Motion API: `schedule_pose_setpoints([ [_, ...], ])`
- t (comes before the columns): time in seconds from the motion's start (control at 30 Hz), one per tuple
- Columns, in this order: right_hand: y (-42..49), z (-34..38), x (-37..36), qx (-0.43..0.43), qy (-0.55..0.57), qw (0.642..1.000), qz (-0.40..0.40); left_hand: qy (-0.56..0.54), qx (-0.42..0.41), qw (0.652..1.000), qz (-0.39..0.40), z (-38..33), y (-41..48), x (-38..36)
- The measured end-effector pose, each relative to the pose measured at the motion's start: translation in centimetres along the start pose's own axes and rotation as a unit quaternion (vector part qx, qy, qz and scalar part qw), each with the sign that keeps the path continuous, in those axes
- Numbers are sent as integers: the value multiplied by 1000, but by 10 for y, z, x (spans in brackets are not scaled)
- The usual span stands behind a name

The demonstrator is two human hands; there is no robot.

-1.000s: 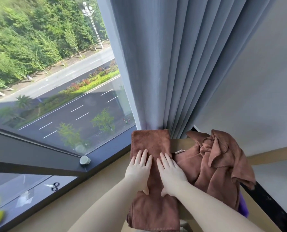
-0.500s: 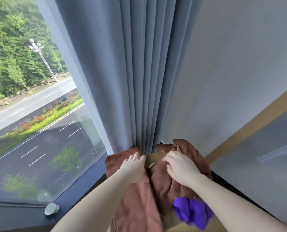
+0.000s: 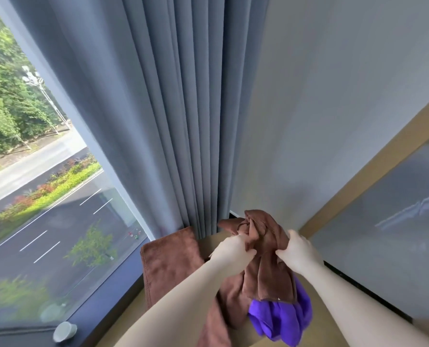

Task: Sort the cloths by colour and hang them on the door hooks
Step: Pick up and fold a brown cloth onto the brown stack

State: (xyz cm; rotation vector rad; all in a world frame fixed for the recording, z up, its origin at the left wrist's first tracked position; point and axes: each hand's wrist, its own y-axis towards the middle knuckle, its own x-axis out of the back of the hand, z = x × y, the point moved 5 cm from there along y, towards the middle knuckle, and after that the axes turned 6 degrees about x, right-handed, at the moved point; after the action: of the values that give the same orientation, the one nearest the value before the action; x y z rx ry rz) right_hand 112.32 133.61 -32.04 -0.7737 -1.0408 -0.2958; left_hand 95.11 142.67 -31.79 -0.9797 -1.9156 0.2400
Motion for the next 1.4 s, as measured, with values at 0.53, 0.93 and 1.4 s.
schedule_pose_setpoints([
  [0.53, -8, -10, 47, 28, 250, 968, -17, -285, 130, 948, -58, -56, 2, 31],
  [0.93, -34, 7, 85, 29, 447, 894, 2, -508, 68, 845, -153, -112, -44, 125],
  [1.4, -61, 28, 116, 60, 511, 855, 70, -541, -115, 824, -120, -174, -139, 238],
])
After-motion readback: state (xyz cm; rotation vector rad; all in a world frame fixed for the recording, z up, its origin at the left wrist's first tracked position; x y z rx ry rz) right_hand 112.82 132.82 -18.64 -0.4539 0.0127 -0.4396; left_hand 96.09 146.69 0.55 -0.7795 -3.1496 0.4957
